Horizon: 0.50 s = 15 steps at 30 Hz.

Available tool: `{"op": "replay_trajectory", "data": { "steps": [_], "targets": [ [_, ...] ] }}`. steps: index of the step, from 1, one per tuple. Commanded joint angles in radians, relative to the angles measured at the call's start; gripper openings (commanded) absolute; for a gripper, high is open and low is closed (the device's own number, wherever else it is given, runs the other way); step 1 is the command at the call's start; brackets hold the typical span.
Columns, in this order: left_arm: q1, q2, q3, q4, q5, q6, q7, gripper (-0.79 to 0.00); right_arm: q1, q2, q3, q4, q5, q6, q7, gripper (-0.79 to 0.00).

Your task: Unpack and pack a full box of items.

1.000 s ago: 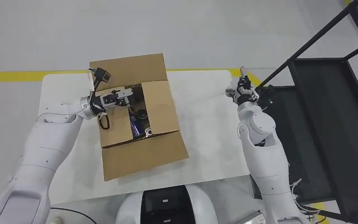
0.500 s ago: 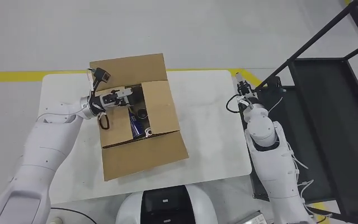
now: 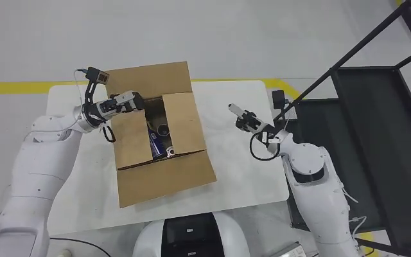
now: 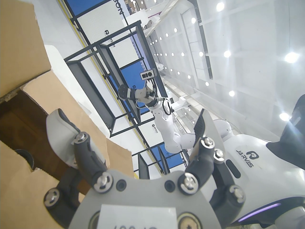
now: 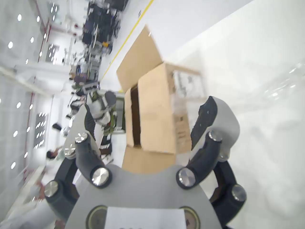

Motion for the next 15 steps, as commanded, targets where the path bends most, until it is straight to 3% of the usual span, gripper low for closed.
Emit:
{"op": "replay_trajectory", "data": {
  "steps": [1,6,15],
  "targets": [
    [0.013,0.012,-0.034,-0.021,0.014,-0.003,0.003,0.000,-0.017,0.005,0.001,-0.011,0.045,-0.006,0.112,0.000],
    [0.052,0.036,-0.100,-0.050,0.055,-0.001,0.001,0.000,-0.051,0.022,-0.016,-0.012,0.048,-0.027,0.312,0.000],
    [0.079,0.050,-0.138,-0.055,0.103,-0.002,0.010,0.000,-0.008,0.027,-0.075,0.066,-0.018,-0.079,0.277,0.000]
  ]
}}
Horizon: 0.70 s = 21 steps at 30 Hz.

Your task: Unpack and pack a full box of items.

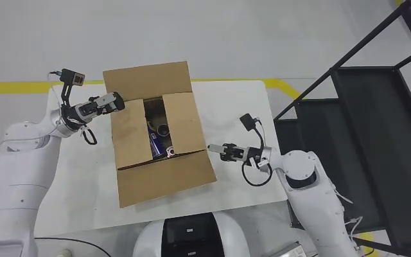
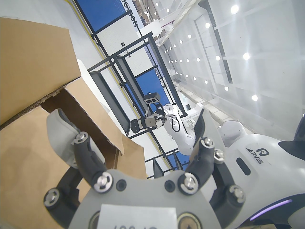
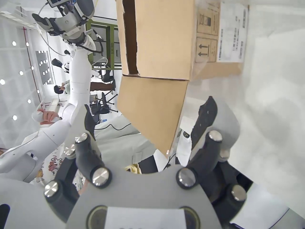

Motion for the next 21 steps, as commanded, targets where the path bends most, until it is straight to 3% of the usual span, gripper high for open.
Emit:
{"op": "replay_trajectory", "data": {
  "steps": [1,7,9,12,16,21],
  "targets": [
    [0.000,0.000,0.000,0.000,-0.001,0.000,0.000,0.000,-0.001,0.000,0.001,-0.001,0.001,0.000,0.001,0.000],
    [0.004,0.000,-0.004,0.000,0.001,0.003,0.022,0.000,-0.001,0.000,0.001,-0.001,0.001,0.000,0.001,0.000],
    [0.015,0.003,-0.026,-0.002,0.019,-0.001,0.078,0.000,-0.004,0.001,-0.004,0.004,-0.019,0.002,-0.010,0.000],
    [0.021,0.011,-0.068,0.008,0.078,-0.063,0.150,0.000,-0.007,0.009,-0.014,0.027,-0.040,0.041,0.064,0.000],
    [0.016,0.018,-0.105,0.057,0.155,-0.124,0.238,0.000,-0.037,0.017,-0.011,0.067,0.001,0.081,0.124,0.000],
    [-0.036,0.013,-0.090,0.170,0.290,-0.195,0.336,0.000,-0.067,0.021,-0.039,0.074,0.075,0.121,0.179,0.000]
  ]
}}
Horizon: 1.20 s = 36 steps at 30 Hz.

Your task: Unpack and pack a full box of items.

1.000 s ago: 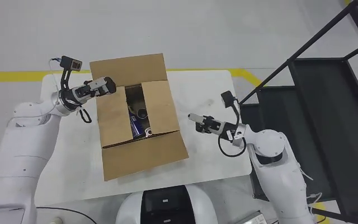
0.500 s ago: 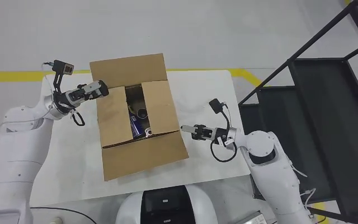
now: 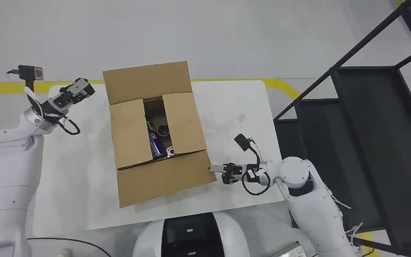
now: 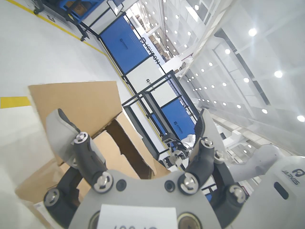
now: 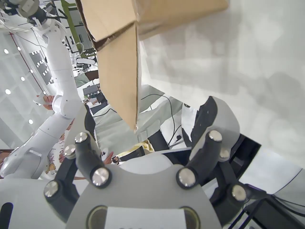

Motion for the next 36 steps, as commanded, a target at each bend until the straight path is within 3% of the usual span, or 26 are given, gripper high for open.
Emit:
{"op": "replay_trajectory", "data": {
  "steps": [1,9,14,20,24,29,36],
  "targets": [
    [-0.027,-0.007,0.019,0.060,0.049,-0.036,0.043,0.000,-0.006,0.000,-0.017,-0.006,0.044,0.013,0.026,0.000],
    [-0.169,-0.070,0.158,0.320,0.040,-0.118,0.095,0.000,0.020,-0.007,-0.082,0.023,0.211,-0.021,-0.011,0.000],
    [-0.242,-0.109,0.210,0.481,0.025,-0.075,0.137,0.000,0.060,-0.018,-0.107,0.032,0.368,-0.021,-0.070,0.000],
    [-0.280,-0.153,0.250,0.562,-0.080,-0.012,-0.007,0.000,0.100,-0.027,-0.133,0.021,0.520,-0.030,-0.120,0.000],
    [-0.307,-0.174,0.254,0.600,-0.146,-0.036,-0.090,0.000,0.126,-0.032,-0.150,0.016,0.586,-0.030,-0.144,0.000],
    [-0.303,-0.183,0.252,0.527,-0.244,-0.019,-0.126,0.000,0.153,-0.032,-0.168,0.024,0.606,-0.030,-0.154,0.000],
    [-0.252,-0.142,0.275,0.365,-0.244,0.043,-0.188,0.000,0.204,-0.041,-0.200,0.073,0.628,-0.050,-0.262,0.000]
  ]
}}
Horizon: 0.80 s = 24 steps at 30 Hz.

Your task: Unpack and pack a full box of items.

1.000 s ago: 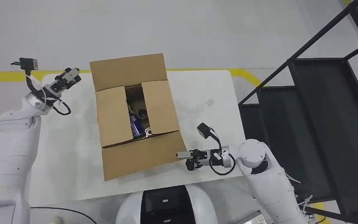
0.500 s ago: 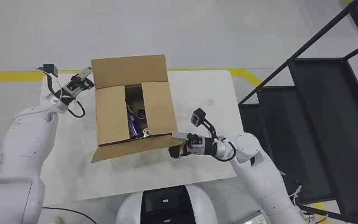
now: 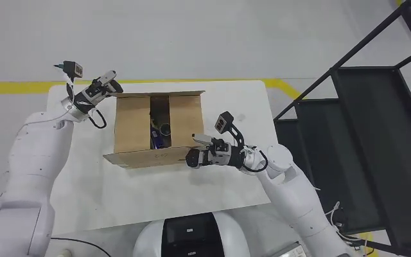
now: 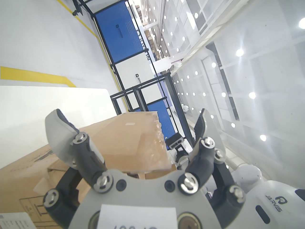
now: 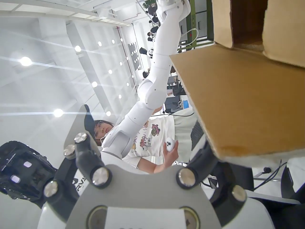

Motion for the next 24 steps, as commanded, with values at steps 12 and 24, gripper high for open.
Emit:
{"op": "replay_trajectory", "data": {
  "steps": [12,24],
  "targets": [
    [0.143,0.094,-0.003,-0.261,-0.071,0.095,-0.095,0.000,0.074,-0.021,-0.049,0.104,-0.054,-0.032,-0.326,0.000],
    [0.194,0.140,0.004,-0.334,-0.060,0.188,-0.187,0.000,0.111,-0.028,-0.094,0.115,-0.241,-0.027,-0.479,0.000]
  ]
}}
